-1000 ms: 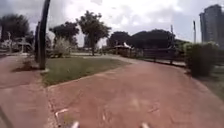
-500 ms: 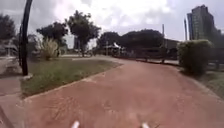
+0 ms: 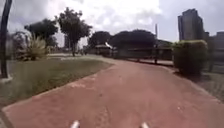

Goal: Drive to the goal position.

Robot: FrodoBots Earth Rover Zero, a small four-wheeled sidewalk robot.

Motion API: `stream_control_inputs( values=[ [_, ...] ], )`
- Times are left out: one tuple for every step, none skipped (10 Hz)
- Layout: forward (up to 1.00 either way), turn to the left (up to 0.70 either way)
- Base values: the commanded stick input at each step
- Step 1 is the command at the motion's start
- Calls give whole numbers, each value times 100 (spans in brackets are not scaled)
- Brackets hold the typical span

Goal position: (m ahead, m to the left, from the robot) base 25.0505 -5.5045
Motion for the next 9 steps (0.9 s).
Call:
stream_control_inputs(
  values=[
    [69, -34],
    [69, -34],
    [69, -34],
    [69, -34],
    [69, -34],
    [69, -34],
    [69, -34],
    [69, -34],
    [69, -15]
  ],
)
